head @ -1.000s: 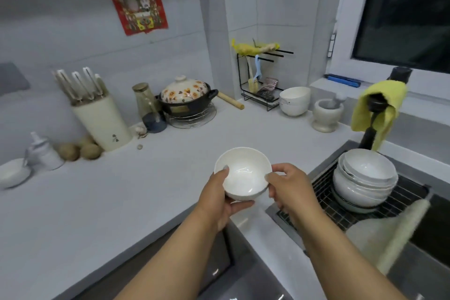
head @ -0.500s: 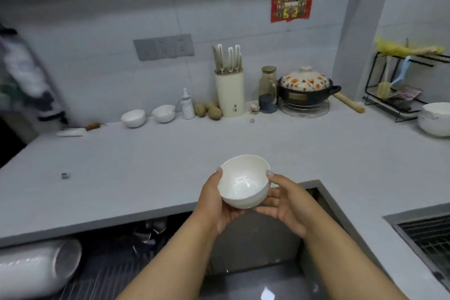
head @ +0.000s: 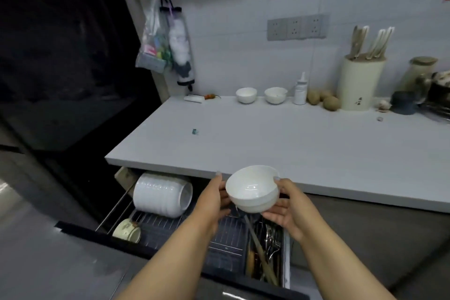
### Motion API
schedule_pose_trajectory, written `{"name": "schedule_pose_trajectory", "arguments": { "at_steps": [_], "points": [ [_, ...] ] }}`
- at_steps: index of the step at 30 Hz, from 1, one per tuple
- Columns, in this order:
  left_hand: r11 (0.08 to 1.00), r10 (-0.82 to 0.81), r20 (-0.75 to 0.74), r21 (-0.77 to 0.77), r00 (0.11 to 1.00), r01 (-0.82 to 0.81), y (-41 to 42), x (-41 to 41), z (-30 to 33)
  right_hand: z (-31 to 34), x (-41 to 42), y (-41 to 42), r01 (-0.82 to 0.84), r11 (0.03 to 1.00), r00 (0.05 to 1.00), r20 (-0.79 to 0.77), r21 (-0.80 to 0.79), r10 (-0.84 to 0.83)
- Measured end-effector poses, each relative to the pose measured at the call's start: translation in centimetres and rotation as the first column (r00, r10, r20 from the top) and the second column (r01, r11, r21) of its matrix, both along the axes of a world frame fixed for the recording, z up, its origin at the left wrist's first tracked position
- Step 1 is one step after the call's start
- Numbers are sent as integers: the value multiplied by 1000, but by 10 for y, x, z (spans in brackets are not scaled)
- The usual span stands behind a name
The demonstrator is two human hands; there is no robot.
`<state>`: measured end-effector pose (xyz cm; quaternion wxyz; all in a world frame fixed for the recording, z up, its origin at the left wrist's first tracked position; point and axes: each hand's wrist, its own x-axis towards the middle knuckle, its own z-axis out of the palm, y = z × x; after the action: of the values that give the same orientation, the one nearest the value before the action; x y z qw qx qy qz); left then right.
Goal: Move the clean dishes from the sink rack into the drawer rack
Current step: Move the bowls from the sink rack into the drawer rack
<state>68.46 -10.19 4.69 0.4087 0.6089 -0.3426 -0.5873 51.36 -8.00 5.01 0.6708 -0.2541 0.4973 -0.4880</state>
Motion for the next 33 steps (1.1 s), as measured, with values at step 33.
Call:
{"name": "schedule_pose_trajectory", "arguments": {
  "at_steps": [33],
  "points": [
    [956,17,866,131,499,-261,-41,326,-121,-184,329,-146,-331,851,846,-272,407,459]
  ]
}}
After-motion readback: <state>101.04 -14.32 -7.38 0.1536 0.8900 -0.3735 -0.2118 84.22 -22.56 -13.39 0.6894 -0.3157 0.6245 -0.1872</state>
